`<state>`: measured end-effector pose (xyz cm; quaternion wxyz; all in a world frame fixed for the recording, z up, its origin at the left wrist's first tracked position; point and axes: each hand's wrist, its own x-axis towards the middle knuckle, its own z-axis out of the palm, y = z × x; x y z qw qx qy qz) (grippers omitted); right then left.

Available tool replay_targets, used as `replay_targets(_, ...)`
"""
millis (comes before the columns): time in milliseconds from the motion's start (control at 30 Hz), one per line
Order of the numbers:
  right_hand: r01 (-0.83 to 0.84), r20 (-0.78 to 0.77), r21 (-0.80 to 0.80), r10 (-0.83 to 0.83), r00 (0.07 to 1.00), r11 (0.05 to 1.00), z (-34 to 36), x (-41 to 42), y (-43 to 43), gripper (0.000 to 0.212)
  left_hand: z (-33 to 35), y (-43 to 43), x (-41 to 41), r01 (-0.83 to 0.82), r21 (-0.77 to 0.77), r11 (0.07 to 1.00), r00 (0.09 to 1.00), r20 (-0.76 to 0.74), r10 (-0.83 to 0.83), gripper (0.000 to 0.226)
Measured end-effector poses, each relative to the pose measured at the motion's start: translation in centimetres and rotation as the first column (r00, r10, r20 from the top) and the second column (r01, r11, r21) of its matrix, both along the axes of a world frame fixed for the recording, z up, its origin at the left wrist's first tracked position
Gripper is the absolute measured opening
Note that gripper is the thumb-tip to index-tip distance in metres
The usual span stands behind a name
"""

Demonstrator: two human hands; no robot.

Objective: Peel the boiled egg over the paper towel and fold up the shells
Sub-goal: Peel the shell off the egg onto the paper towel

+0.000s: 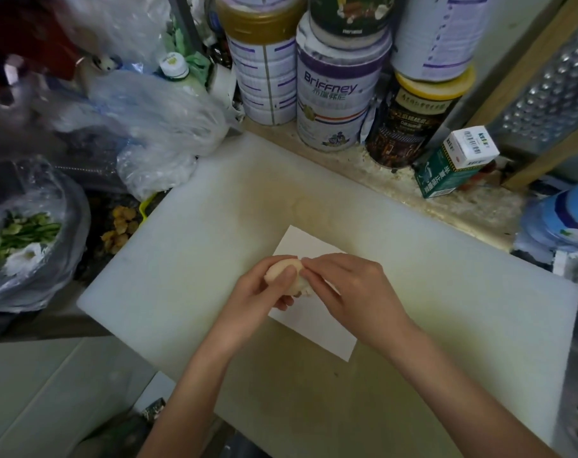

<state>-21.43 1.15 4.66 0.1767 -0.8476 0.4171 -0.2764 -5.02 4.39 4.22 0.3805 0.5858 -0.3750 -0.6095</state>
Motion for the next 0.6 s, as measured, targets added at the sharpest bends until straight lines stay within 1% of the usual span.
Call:
replay_targets(133, -0.021, -0.073, -0.071, 0.016, 0.997, 0.997, -0.7, 0.3, 0.3, 0.016, -0.2, 0.2, 0.4, -0.001, 0.009, 1.0, 1.0, 0.008, 0.0, 0.038)
replay_targets(200, -0.023, -0.098, -0.076, 0.015, 0.995, 0.997, -0.8, 0.6, 0.3, 0.015, -0.4, 0.0, 0.8, 0.006, 0.019, 1.0, 1.0, 0.01, -0.006, 0.03)
replay_targets(267, -0.013, -0.107, -0.069, 0.006, 0.994, 0.998, -0.8, 0.9, 0.4, 0.012, -0.5, -0.4, 1.3, 0.02, 0.028, 0.999, 1.0, 0.001, -0.02, 0.029)
replay_targets(333, 0.003, -0.127, -0.074, -0.012, 0.992, 0.997, -0.8, 1.3, 0.4, 0.01, -0.6, -0.9, 1.9, 0.049, 0.036, 0.998, 0.999, -0.002, -0.049, 0.03)
replay_targets(433, 0.055, -0.159, -0.071, -0.066, 0.985, 0.996, -0.6, 2.2, 0.8, 0.01, -0.8, -1.6, 3.1, 0.143, 0.036, 0.989, 0.99, 0.008, -0.143, 0.02)
replay_targets(533, 0.172, -0.1, -0.009, -0.172, 0.98, 0.985, 0.2, 3.4, 1.4, 0.007, -0.5, -2.3, 4.4, 0.258, 0.036, 0.965, 0.966, -0.01, -0.258, 0.018)
replay_targets(600, 0.268, 0.015, 0.093, -0.27, 0.963, 0.959, 0.8, 4.3, 1.6, 0.009, -0.4, -3.0, 5.3, 0.311, 0.032, 0.95, 0.95, -0.016, -0.311, 0.015)
